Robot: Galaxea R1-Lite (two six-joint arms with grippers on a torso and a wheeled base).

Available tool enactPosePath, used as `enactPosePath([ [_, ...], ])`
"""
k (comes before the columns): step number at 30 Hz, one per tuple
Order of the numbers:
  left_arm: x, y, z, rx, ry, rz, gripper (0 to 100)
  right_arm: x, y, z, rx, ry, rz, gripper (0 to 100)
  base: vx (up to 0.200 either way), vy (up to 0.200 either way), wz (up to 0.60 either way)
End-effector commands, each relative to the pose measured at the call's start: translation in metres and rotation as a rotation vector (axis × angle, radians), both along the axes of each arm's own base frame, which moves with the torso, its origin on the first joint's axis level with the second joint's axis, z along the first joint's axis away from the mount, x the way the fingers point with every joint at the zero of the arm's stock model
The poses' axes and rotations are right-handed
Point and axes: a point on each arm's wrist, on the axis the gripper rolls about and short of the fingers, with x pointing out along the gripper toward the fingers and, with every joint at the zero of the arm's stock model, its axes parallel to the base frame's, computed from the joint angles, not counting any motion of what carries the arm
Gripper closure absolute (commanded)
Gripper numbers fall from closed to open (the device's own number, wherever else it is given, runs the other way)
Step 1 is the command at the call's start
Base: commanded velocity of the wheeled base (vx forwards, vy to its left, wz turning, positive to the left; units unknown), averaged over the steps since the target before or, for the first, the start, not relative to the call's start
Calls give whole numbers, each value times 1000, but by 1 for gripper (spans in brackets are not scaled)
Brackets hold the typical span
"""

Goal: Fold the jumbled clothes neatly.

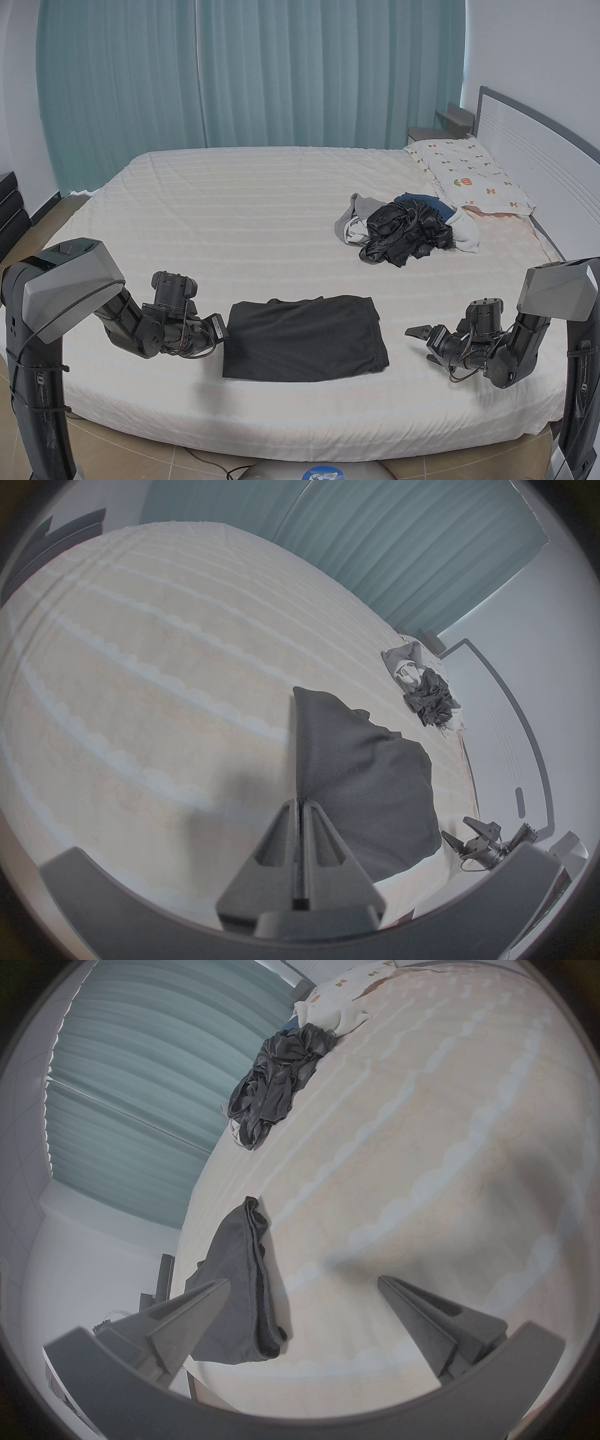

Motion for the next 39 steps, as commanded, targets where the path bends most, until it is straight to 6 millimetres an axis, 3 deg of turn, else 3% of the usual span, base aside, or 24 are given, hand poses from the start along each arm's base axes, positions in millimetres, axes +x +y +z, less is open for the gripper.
enactPosePath([
  [1, 0, 1, 2, -1, -4, 3, 100, 0, 0, 0, 1, 0, 1, 0, 0, 200, 0],
  [39, -10, 16, -6, 15, 36, 31, 100, 0, 1, 0, 0, 0, 4, 0, 0, 200, 0],
])
